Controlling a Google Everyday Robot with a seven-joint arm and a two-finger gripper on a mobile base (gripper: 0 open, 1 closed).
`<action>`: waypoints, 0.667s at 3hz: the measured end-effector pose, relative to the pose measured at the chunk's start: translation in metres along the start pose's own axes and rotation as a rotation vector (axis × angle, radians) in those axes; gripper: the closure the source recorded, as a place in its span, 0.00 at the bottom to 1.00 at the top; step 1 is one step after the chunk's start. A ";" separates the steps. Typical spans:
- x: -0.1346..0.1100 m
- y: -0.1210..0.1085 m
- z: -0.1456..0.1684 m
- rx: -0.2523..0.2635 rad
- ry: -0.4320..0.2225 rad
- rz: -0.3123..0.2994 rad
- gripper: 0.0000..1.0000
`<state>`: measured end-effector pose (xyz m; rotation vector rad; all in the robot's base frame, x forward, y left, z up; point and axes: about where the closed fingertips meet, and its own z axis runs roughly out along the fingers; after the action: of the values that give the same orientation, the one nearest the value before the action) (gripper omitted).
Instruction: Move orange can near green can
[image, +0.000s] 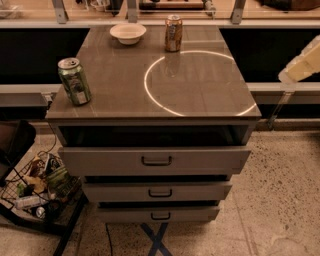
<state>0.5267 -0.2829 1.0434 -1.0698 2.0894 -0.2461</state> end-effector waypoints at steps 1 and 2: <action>-0.042 -0.048 0.040 0.030 -0.276 0.067 0.00; -0.108 -0.095 0.077 0.060 -0.601 0.144 0.00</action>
Offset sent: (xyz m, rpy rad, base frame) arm 0.2561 0.0385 0.0881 0.8114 -0.7105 0.2297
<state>0.6776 -0.2486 1.0938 -0.8229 1.5926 0.0804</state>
